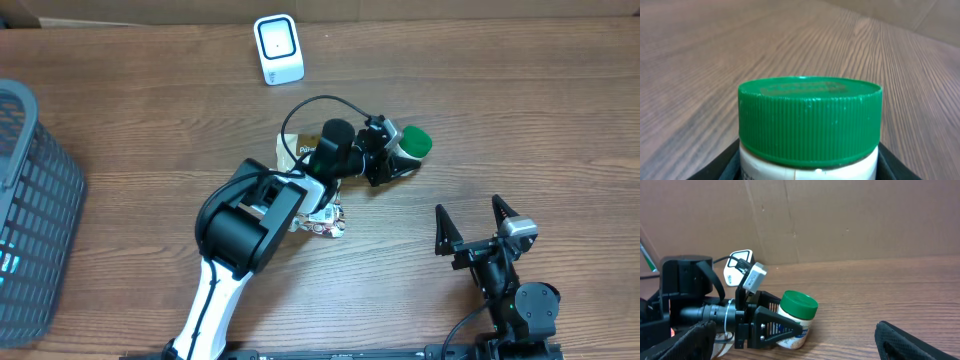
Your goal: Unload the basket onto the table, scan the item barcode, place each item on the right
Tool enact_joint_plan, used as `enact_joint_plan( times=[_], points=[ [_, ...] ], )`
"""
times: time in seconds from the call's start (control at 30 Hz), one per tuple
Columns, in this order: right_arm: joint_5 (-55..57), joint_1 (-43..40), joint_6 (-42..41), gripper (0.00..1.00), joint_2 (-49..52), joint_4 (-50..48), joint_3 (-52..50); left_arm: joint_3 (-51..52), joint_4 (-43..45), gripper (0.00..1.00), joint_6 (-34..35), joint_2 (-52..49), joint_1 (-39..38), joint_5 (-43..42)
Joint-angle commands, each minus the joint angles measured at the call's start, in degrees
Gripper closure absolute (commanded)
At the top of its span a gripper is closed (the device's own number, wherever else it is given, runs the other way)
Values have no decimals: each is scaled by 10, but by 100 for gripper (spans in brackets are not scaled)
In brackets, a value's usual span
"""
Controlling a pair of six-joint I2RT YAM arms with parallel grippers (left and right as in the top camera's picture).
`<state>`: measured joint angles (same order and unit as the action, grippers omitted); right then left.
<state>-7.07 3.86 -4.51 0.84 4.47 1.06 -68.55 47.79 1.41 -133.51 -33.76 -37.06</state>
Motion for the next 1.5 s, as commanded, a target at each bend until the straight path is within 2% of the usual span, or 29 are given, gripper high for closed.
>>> enact_joint_plan(
  times=[0.0, 0.17, 0.37, 0.53, 0.67, 0.83, 1.13, 1.23, 1.33, 1.37, 1.47],
  points=[
    [2, 3, -4, 0, -7, -3, -6, 9, 56, 74, 5, -18, 1, 6],
    [2, 3, -4, 0, -7, -3, -6, 9, 150, 74, 10, -18, 6, -15],
    [2, 3, -4, 0, -7, -3, -6, 9, 207, 67, 70, -17, 16, -20],
    [2, 3, -4, 0, -7, -3, -6, 9, 192, 59, 74, -18, 17, -22],
    [2, 3, -4, 0, -7, -3, -6, 9, 178, 58, 74, -17, 17, -22],
    [2, 3, -4, 0, -7, -3, -6, 9, 115, 60, 60, -18, 14, -16],
    [2, 3, -4, 0, -7, -3, -6, 9, 120, 55, 59, -18, 13, -14],
    [2, 3, -4, 0, -7, -3, -6, 9, 120, 44, 59, -18, 12, -14],
    [2, 3, -4, 0, -7, -3, -6, 9, 120, 41, 59, -18, 11, -14],
    [2, 3, -4, 0, -7, -3, -6, 9, 120, 37, 59, -18, 11, -14],
    [2, 3, -4, 0, -7, -3, -6, 9, 120, 14, 59, -18, 11, -14]
  ],
)
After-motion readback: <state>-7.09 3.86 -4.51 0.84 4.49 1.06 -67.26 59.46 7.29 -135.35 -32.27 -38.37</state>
